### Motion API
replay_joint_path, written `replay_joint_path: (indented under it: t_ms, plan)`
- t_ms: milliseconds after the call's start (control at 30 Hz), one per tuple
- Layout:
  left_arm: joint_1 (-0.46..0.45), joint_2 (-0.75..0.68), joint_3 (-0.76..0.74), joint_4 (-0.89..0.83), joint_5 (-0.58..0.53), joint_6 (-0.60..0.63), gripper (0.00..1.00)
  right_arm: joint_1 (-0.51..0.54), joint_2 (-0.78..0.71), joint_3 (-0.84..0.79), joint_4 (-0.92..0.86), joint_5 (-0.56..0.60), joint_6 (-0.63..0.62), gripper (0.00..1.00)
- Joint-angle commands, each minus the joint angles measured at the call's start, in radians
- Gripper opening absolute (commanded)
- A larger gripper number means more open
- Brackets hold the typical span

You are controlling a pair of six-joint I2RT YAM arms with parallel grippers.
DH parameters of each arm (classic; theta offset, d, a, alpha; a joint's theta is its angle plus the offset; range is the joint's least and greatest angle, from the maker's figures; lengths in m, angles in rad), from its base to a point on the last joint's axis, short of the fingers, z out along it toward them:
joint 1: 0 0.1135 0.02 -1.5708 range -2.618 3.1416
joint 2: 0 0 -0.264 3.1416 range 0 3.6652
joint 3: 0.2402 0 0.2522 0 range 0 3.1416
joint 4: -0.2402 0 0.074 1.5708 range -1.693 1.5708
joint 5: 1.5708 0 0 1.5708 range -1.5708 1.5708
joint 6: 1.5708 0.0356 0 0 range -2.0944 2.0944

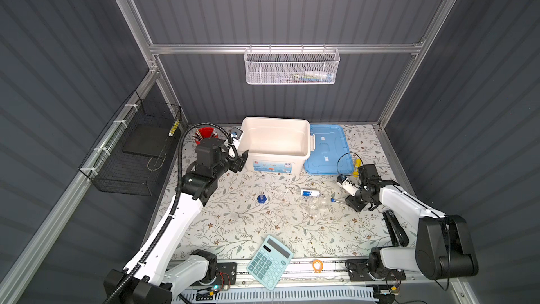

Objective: Organize the chemistry lab equipment

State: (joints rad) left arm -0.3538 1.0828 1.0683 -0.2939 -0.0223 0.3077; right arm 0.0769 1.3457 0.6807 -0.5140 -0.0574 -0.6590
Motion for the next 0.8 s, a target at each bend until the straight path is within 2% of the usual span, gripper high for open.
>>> replay_joint_path:
  t_ms: [0,300,767]
  plan:
    - [-0.005,-0.009,-0.007,0.013,0.006,0.017,0.78,-0.002,0.022,-0.009,-0.003,-0.015,-0.008,0.53]
    - [-0.005,-0.004,-0.012,0.02,0.007,0.016,0.78,0.0,0.046,-0.017,-0.001,0.004,-0.007,0.5]
    - [-0.005,0.007,-0.014,0.025,0.01,0.014,0.78,0.001,0.113,-0.008,0.011,0.007,0.002,0.37]
